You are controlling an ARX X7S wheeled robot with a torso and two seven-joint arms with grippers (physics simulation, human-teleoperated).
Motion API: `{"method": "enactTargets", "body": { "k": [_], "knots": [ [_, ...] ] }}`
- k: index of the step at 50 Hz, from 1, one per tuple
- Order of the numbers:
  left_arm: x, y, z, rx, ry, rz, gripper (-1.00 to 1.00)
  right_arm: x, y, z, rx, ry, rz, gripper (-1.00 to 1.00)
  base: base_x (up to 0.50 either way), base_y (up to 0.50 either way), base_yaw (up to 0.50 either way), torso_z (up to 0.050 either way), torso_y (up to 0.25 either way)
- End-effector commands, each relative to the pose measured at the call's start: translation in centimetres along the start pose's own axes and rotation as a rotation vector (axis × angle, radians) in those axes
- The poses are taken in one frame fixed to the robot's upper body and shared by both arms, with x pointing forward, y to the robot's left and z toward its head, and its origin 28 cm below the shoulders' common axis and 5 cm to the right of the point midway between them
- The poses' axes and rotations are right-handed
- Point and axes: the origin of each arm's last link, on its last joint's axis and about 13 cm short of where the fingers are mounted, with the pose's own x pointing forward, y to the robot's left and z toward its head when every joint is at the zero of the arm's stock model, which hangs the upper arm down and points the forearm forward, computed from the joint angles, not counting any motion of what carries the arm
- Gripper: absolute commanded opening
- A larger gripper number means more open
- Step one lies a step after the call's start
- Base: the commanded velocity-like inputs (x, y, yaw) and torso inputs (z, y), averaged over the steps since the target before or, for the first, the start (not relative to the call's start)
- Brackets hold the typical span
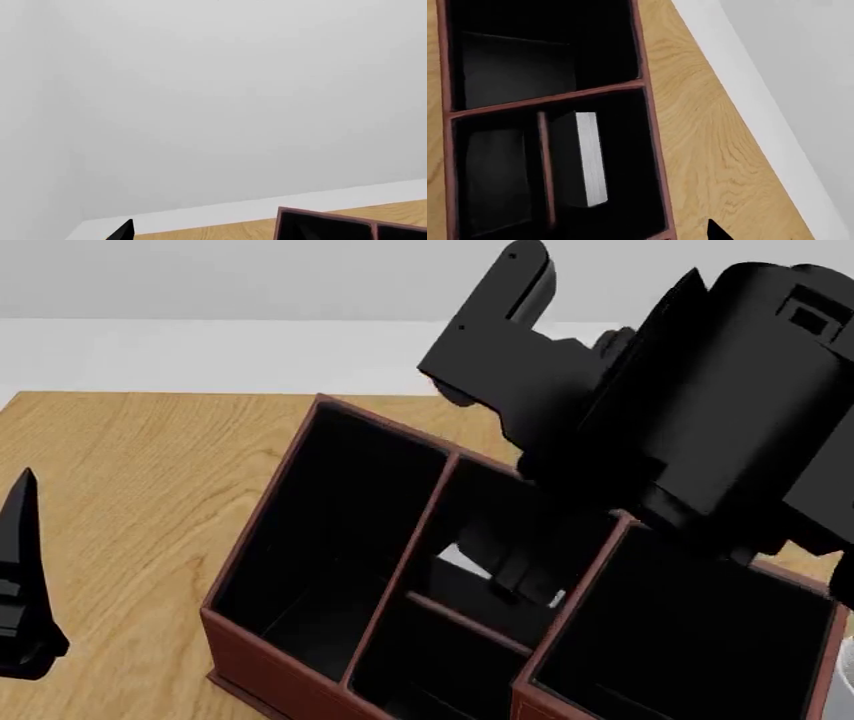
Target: Pick up the book and place it in the front compartment of the caddy.
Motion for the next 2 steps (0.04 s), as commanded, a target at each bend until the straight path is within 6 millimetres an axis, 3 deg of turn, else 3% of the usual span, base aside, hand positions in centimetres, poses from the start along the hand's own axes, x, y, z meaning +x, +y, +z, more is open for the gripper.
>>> {"method": "enactTargets", "body": {
  "k": [1,2],
  "knots": [
    [-0.08,-0.01,0.00,-0.001,-0.002,-0.001,1.00,-3.87,0.72,0.34,0.027,-0.128,-0.053,1.00,0.00,0.00,0.00,0.000,0.000],
    [-0.10,-0.01,-0.04,-0.001,-0.001,-0.001,1.00,-4.29,1.01,0.29,0.029,-0.144,-0.066,1.00,0.00,0.00,0.00,0.000,0.000]
  ]
}}
